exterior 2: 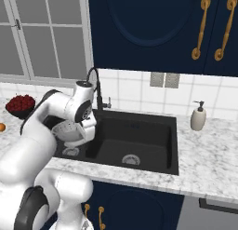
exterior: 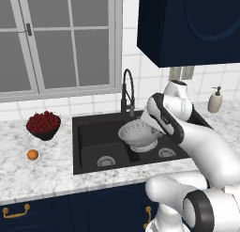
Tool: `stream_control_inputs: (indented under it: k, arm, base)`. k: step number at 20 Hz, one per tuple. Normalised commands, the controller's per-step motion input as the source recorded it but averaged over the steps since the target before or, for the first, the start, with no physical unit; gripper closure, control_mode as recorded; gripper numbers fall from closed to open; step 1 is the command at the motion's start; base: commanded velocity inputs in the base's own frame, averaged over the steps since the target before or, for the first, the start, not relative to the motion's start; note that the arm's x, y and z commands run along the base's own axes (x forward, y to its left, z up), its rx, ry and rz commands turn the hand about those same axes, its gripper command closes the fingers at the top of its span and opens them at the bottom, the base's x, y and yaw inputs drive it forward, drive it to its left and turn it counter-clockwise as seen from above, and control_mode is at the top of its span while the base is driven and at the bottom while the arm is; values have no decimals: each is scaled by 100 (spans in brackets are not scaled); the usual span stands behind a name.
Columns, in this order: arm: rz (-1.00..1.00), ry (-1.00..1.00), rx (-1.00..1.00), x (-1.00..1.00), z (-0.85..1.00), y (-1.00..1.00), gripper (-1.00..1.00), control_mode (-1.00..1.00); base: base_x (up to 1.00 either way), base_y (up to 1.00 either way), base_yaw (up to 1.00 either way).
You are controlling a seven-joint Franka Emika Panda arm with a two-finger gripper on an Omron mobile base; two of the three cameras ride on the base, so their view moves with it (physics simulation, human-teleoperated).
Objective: Put the colander in the sink, put the tangerine in the colander, and turn on the sink faucet and pour water over the colander.
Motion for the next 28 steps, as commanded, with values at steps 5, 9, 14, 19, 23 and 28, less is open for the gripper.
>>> stream_control_inputs:
  k: [5, 9, 14, 19, 23, 28]
  arm:
    - [-37, 0, 18, 0, -17, 100, 100, -100]
    - [-39, 0, 16, 0, -15, 100, 100, -100]
    - [-43, 0, 2, 9, -16, 100, 100, -100]
    - [-50, 1, 0, 33, -9, 74, 100, -100]
    - [-58, 7, 1, 53, -9, 18, 100, -100]
    - [-44, 18, 6, 72, 4, 0, 100, -100]
  base:
    - [0, 0, 0]
    - [0, 0, 0]
    - [0, 0, 0]
    - [0, 0, 0]
    - [0, 0, 0]
    - [0, 0, 0]
